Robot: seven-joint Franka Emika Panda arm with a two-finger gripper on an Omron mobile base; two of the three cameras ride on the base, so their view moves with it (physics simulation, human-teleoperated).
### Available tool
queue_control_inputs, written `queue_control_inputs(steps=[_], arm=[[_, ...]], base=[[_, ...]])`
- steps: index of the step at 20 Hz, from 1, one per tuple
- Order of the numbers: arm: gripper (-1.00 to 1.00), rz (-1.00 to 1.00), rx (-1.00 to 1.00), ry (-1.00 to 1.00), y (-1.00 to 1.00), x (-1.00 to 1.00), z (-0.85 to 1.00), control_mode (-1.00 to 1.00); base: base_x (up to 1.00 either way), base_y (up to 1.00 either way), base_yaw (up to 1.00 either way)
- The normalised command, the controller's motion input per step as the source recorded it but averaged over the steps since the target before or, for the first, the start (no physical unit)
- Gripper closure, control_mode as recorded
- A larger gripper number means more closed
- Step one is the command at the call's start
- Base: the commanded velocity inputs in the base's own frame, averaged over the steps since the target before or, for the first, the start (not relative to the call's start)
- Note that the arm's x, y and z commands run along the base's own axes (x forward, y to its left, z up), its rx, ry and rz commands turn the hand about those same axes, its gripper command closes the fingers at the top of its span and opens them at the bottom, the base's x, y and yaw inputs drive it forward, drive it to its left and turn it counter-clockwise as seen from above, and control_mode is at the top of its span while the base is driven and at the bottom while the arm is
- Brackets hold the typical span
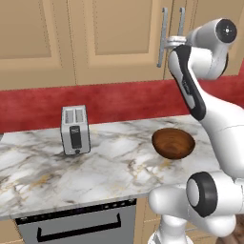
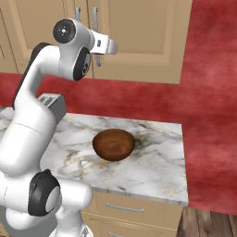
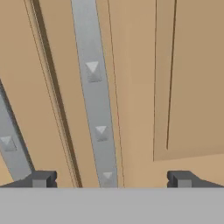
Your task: Open the cabinet. Pick the tangerine and banana from the cabinet and place them into the bowl. Then close the cabinet.
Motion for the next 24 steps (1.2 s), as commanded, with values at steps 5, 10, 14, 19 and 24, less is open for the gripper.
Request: queue_control_inputs(steps=[5,10,14,19,24], arm=[[-1.00,0.00,0.00,0.00,0.00,0.31,-0.02,-1.00],[-1.00,0.00,0.00,0.00,0.00,0.29,-0.04,-1.00],[-1.00,0.00,0.00,0.00,0.00,0.30,-0.09,-1.00],[-1.00,0.00,0.00,0.00,0.00,0.31,-0.11,-1.00],[1.00,0.00,0.00,0.03,0.00,0.16,-0.04,-1.00]], base=[[0.00,0.00,0.00],[0.00,0.00,0.00],[0.00,0.00,0.00],[0.00,0.00,0.00],[0.00,0.00,0.00]])
